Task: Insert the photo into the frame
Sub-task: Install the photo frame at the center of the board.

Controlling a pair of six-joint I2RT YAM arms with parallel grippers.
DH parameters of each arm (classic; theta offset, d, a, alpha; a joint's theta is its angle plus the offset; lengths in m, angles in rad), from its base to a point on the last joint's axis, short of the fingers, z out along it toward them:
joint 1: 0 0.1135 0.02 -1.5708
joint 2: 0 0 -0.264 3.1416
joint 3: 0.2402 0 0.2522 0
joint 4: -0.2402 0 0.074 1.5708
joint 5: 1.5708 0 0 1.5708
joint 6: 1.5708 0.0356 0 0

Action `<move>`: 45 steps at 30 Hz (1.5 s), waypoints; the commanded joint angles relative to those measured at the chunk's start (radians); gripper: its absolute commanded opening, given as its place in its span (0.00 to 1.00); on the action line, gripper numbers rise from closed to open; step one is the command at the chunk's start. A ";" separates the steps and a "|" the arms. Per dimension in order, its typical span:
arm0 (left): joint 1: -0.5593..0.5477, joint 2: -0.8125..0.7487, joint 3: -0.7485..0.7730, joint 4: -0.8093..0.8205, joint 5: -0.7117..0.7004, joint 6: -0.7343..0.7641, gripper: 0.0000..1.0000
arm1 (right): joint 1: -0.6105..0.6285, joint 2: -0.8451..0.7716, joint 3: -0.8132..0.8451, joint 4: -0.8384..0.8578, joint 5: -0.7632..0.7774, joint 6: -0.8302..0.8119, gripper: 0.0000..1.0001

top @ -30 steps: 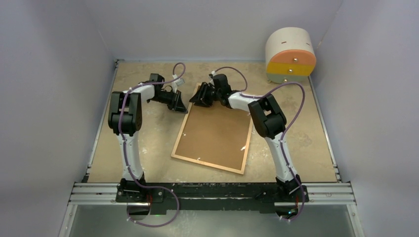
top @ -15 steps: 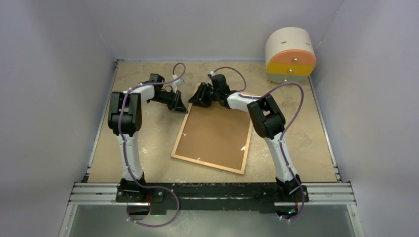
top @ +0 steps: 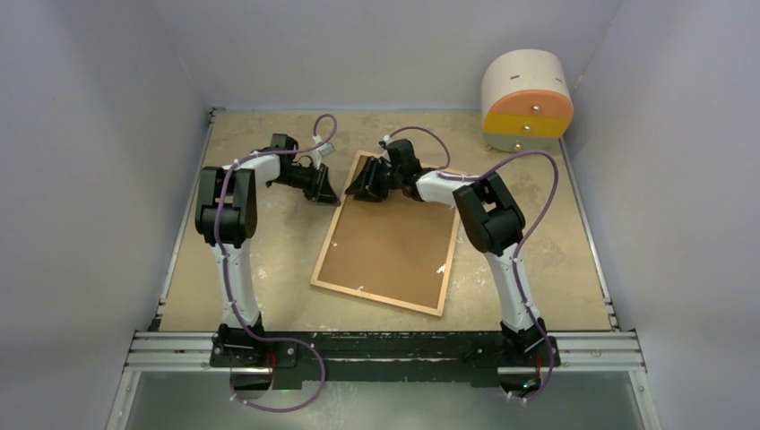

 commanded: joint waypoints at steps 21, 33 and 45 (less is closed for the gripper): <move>-0.019 0.021 -0.054 -0.059 -0.093 0.053 0.11 | 0.001 0.086 0.138 -0.056 0.187 -0.050 0.38; -0.019 0.020 -0.060 -0.066 -0.094 0.065 0.11 | 0.001 0.110 0.149 -0.039 0.166 -0.022 0.36; 0.008 -0.025 -0.059 -0.141 -0.121 0.130 0.10 | -0.048 -0.134 -0.020 -0.024 0.018 -0.024 0.59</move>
